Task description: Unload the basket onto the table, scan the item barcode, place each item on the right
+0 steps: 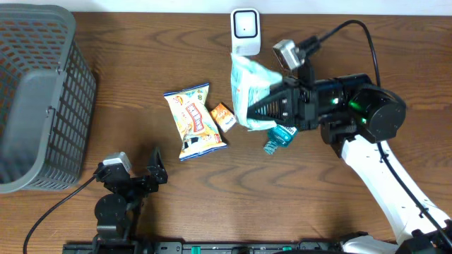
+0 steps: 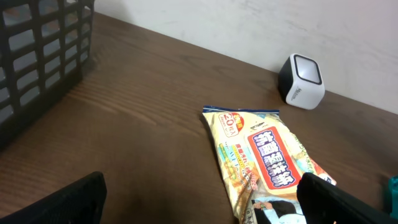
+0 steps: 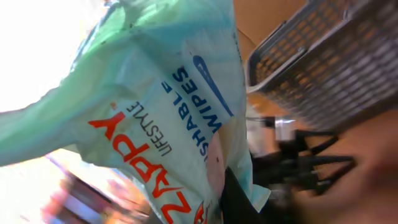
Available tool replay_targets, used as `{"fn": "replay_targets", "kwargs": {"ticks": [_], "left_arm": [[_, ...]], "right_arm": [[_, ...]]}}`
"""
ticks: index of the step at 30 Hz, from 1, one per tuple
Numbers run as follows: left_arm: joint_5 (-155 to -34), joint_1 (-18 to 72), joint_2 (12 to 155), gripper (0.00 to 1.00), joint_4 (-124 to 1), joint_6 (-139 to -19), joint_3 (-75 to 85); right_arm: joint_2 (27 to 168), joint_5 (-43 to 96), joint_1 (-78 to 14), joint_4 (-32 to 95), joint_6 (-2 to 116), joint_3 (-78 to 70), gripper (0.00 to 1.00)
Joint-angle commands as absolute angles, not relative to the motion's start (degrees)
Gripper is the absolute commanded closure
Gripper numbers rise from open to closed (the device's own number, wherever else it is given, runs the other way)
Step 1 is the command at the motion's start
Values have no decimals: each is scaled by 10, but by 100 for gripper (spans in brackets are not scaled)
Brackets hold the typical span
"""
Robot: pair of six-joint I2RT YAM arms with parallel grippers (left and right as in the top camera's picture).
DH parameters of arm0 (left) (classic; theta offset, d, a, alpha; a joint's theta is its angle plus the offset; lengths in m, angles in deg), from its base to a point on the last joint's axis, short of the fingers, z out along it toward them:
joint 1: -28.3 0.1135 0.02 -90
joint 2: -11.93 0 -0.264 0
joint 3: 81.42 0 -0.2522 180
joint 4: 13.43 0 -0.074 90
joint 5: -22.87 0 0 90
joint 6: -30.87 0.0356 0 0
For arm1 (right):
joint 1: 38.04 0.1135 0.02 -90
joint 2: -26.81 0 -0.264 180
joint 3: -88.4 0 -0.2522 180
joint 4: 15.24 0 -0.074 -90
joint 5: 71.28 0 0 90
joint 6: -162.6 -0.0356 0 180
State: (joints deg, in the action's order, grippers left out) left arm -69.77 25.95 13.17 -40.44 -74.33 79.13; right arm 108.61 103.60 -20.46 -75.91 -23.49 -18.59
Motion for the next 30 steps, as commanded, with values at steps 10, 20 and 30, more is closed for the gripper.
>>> {"fn": "replay_targets", "kwargs": {"ticks": [10,20,30], "left_arm": [[-691,261,133,2,-408,-740,806],[-691,261,133,2,-408,-740,806],[-691,261,133,2,-408,-740,806]], "right_arm": [[1222,739,-204,-309,412,-205,99],[1271,247,-177,-43,607,-41,99],[1520,208,-178,11,630,263,99]]}}
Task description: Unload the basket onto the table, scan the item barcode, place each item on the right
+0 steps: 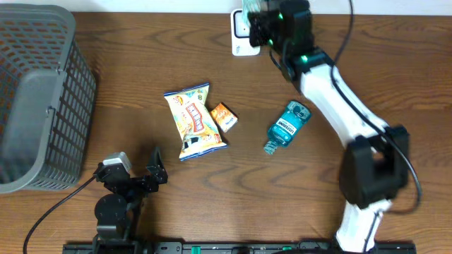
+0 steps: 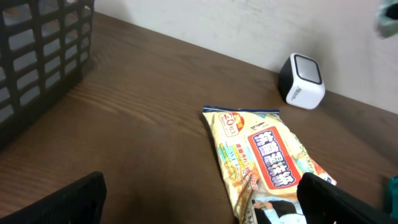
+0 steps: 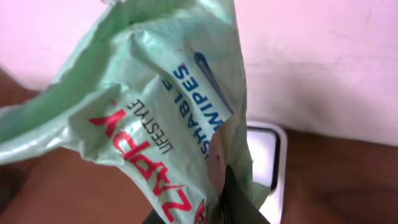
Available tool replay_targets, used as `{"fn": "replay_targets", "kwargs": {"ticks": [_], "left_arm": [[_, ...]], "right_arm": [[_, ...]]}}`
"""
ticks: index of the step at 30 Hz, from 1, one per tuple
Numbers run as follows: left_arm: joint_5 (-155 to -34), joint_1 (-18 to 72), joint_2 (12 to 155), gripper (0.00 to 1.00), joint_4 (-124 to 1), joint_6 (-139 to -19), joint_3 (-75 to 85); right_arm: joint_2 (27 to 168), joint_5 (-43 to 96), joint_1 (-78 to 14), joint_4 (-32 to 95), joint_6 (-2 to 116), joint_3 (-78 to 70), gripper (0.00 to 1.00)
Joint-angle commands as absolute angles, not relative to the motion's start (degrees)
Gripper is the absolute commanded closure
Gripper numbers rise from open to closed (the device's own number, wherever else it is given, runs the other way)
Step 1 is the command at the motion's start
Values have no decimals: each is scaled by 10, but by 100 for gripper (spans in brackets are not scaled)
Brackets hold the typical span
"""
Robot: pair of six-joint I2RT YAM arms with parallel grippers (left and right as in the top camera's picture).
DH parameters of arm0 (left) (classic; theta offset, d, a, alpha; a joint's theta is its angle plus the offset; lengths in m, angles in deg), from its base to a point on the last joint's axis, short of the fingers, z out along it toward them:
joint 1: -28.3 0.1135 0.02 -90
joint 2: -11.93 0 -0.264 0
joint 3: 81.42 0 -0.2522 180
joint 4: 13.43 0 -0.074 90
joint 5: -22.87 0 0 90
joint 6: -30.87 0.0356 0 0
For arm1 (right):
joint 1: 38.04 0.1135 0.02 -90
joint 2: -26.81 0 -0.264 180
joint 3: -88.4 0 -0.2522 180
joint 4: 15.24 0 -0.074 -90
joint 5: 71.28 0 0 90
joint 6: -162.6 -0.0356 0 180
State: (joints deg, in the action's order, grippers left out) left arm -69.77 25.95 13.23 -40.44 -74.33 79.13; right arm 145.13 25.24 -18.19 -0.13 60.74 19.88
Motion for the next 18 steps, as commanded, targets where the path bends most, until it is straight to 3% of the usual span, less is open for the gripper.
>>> {"fn": "replay_targets", "kwargs": {"ticks": [1,8,18], "left_arm": [[-691,261,133,2,-408,-740,806],[-691,261,133,2,-408,-740,806],[-691,261,133,2,-408,-740,806]], "right_arm": [[1548,202,-177,23,630,298,99],[1704,138,-156,113,628,510,99],[1705,123,-142,155,591,565,99]]}}
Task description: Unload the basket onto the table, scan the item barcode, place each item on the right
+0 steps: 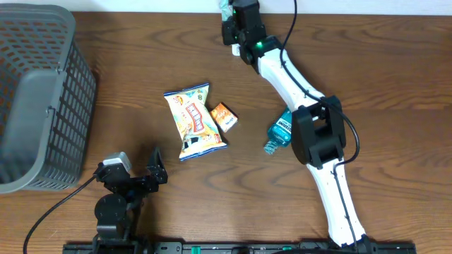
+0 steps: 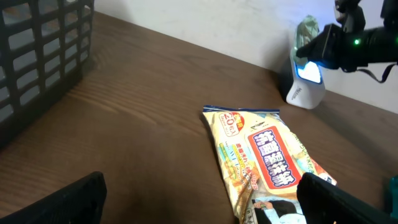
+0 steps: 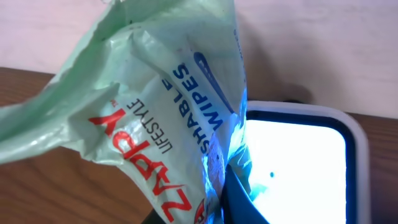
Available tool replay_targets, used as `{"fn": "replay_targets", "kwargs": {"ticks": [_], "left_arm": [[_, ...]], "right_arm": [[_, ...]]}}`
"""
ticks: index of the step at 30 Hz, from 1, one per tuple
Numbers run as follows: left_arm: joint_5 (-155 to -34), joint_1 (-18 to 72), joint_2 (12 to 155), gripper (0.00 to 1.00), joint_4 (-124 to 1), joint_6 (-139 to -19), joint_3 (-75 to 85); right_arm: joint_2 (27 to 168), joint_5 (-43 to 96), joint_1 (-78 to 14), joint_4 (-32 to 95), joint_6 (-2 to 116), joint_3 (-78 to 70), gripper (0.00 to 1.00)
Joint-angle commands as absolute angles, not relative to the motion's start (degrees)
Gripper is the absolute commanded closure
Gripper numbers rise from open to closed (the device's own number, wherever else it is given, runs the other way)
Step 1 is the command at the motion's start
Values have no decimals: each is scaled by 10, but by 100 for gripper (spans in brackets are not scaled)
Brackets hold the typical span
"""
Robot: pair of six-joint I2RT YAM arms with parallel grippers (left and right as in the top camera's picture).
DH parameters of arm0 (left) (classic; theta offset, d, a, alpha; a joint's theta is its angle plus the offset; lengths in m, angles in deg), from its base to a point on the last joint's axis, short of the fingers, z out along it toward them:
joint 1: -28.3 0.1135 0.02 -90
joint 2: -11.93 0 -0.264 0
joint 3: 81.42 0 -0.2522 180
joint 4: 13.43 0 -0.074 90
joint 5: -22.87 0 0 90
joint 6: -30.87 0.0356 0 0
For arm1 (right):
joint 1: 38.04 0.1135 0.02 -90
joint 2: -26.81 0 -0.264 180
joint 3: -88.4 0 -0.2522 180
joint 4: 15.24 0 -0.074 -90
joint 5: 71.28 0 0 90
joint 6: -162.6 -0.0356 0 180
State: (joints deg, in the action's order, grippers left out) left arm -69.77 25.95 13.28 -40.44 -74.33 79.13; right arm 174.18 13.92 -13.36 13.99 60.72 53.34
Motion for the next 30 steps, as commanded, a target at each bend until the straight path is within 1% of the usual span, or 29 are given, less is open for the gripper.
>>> {"fn": "replay_targets", "kwargs": {"ticks": [1,4,9,13,22,26,30], "left_arm": [[-691,261,133,2,-408,-740,806],[-691,261,133,2,-408,-740,806],[-691,261,133,2,-408,-740,806],[-691,261,133,2,-408,-740,806],[-691,261,133,2,-408,-740,806],[-691,261,133,2,-408,-740,806],[-691,261,133,2,-408,-740,806]], "right_arm": [[1692,121,-147,176,591,573,99],[1643,95,-170,252,595,586,99],[1565,-48,-229,399,623,586,99],[1555,-146,-299,490,627,585,99],[1646,-155,-483,570,649,552,99],[1699,-157,-567,624,631,550,99],[1711,-157,-631,662,606,550,99]]}}
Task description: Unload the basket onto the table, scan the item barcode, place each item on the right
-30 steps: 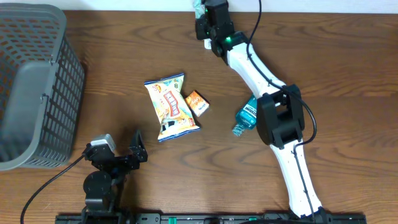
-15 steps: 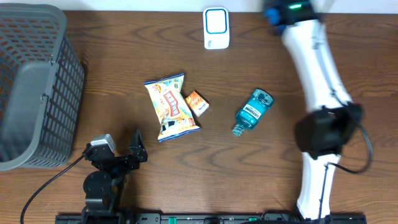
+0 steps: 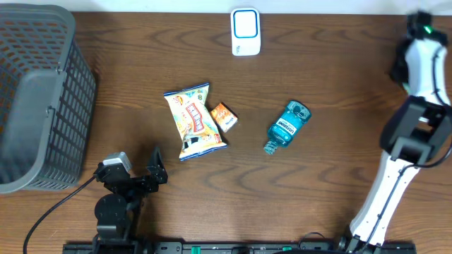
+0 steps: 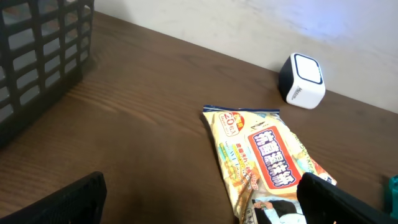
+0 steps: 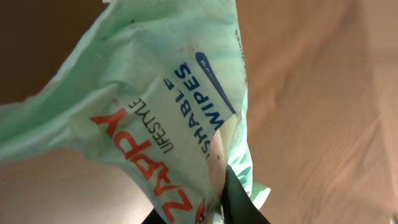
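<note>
A pale green wipes pack point(image 5: 155, 106) fills the right wrist view, and my right gripper point(image 5: 211, 208) is shut on its lower edge. In the overhead view the right arm point(image 3: 422, 42) reaches to the far right back corner, and the pack itself does not show there. The white barcode scanner point(image 3: 246, 32) stands at the back centre, also the scanner point(image 4: 303, 81) in the left wrist view. Near the front left, my left gripper point(image 3: 138, 180) rests open with nothing in it.
A yellow snack bag point(image 3: 195, 121), a small orange packet point(image 3: 223, 116) and a blue mouthwash bottle point(image 3: 286, 127) lie in the middle of the table. A grey basket point(image 3: 35, 99) stands at the left edge.
My right gripper, still shut on the wipes pack, has moved from right at the scanner to the far right back of the table. The scanner now stands uncovered. The left arm has not moved.
My right gripper held the wipes pack above the table's middle, by the bottle. Then it held it at the scanner at the back, then close against the scanner's lit window. Now it holds the pack far to the right.
</note>
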Available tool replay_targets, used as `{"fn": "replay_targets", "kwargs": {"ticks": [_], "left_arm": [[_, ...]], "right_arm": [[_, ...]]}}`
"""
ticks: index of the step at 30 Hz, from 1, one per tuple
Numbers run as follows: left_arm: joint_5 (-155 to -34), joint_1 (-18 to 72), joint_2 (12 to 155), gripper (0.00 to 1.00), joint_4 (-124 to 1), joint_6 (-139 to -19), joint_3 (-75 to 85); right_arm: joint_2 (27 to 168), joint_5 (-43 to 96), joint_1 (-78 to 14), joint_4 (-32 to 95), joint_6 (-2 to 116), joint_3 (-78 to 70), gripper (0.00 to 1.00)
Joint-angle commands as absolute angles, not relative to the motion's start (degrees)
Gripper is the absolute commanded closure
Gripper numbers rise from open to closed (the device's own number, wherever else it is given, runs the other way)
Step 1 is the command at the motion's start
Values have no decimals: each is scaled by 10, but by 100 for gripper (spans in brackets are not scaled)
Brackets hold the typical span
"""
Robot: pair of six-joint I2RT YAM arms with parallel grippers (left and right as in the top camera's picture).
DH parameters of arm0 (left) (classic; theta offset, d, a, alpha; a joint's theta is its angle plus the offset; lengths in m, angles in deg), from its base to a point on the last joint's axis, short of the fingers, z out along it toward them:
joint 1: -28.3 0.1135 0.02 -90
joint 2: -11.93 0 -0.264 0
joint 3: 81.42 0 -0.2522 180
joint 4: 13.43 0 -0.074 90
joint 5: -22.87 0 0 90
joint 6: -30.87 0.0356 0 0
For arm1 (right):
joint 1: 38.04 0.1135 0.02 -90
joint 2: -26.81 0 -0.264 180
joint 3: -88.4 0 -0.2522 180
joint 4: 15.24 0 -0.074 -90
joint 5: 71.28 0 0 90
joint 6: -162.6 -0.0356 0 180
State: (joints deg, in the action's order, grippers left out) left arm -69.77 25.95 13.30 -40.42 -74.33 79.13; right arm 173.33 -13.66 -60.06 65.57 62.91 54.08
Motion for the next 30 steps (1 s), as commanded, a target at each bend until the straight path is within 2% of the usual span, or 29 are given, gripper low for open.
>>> {"fn": "replay_targets", "kwargs": {"ticks": [1,2,3,5,6,10,16,19,22,27,30], "left_arm": [[-691,261,133,2,-408,-740,806],[-691,261,133,2,-408,-740,806],[-691,261,133,2,-408,-740,806],[-691,261,133,2,-408,-740,806],[-691,261,133,2,-408,-740,806],[-691,261,133,2,-408,-740,806],[-691,261,133,2,-408,-740,806],[-691,261,133,2,-408,-740,806],[-691,261,133,2,-408,-740,806],[-691,261,133,2,-408,-740,806],[-691,261,133,2,-408,-740,806]], "right_arm": [[1710,-159,-643,666,607,550,99],[1707,-170,-653,670,607,551,99],[1703,-183,-661,675,607,552,88],[1689,-196,-675,684,607,552,57],[1680,-193,-679,689,605,552,1],[1623,-48,-678,693,583,552,1],[1538,415,-640,785,522,552,1],[1528,595,-607,787,546,552,1],[1528,589,-555,829,575,550,1],[1528,342,-421,942,442,547,3],[1528,267,-325,958,403,546,1]]}}
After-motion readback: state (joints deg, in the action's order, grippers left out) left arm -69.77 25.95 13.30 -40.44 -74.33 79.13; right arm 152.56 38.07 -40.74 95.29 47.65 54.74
